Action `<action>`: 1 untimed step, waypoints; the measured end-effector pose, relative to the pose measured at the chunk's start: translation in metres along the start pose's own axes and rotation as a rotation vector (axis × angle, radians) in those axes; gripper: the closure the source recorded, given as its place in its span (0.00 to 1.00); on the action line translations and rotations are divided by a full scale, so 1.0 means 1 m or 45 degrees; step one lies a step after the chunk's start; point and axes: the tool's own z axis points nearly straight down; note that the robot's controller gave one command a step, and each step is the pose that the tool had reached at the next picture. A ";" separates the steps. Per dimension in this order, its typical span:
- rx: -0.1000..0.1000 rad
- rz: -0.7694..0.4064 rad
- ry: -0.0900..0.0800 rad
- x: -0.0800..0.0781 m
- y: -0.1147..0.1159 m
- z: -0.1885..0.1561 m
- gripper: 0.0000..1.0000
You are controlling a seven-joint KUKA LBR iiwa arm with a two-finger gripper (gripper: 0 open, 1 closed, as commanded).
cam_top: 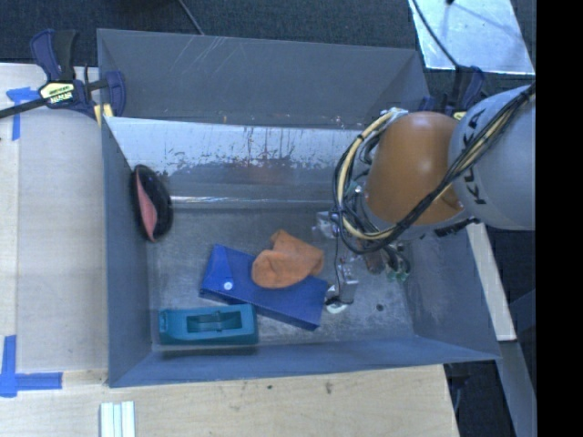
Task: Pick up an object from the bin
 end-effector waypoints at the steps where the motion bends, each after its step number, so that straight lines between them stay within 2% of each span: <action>1: -0.002 0.062 0.015 0.000 0.018 0.031 0.00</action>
Offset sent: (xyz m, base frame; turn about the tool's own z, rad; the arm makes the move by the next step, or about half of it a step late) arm 0.0073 0.0613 -0.0431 0.1313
